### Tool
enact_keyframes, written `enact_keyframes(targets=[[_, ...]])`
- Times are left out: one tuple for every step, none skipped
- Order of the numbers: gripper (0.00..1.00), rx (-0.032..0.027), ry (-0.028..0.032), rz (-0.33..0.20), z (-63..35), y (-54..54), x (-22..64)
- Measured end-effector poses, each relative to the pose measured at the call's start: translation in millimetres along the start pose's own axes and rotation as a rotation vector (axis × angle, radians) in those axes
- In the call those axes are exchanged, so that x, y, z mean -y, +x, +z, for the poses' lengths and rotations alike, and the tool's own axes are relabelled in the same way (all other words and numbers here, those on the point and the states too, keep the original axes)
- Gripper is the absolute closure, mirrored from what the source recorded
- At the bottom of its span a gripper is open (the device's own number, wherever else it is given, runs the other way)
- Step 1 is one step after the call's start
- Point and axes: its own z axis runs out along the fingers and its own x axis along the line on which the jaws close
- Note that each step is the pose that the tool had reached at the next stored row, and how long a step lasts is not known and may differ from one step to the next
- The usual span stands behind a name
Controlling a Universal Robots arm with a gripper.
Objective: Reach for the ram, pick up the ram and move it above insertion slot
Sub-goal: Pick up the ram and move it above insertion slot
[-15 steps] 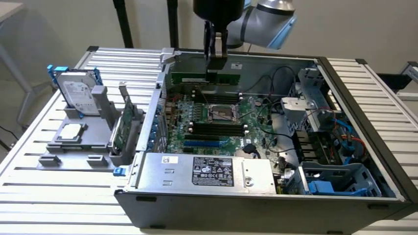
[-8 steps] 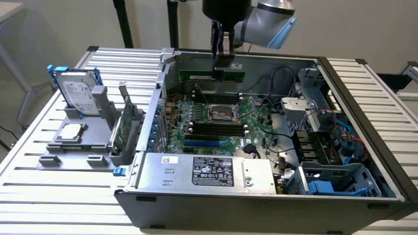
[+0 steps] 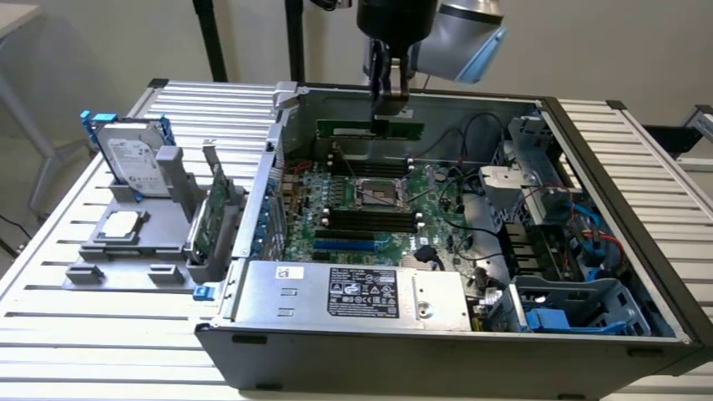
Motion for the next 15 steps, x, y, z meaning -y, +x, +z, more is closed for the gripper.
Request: enact_keyframes(targets=[[0.87,0.0001,0.0001,0.001,1.3,-0.8,1.3],[0.87,0.0000,0.0001,0.002,2.4,-1.4,2.6],[0.87,0.0001,0.0001,0.003,3.5,-2.0,3.8],[0.87,0.0001,0.0001,0.005,4.7,-2.7,5.0],[0.87,0.0001,0.0002,0.006,5.8,-3.4,6.1],[0.87,0.0001,0.0002,0.008,6.8,-4.0,7.3],[0.87,0.0002,0.0003,0.009,7.6,-4.8,8.3],[0.87,0.0003,0.0004,0.010,8.2,-6.1,9.0],[0.87,0.0002,0.0003,0.011,8.3,-7.8,9.4],[0.87,0.0000,0.0003,0.011,8.3,-8.4,9.5],[0.87,0.0000,0.0003,0.011,8.3,-8.6,9.6],[0.87,0.0001,0.0003,0.010,8.3,-8.6,9.6],[0.87,0.0001,0.0004,0.010,8.3,-8.6,9.5],[0.87,0.0001,0.0004,0.011,8.3,-8.6,9.5],[0.87,0.0001,0.0004,0.011,8.3,-8.6,9.5]])
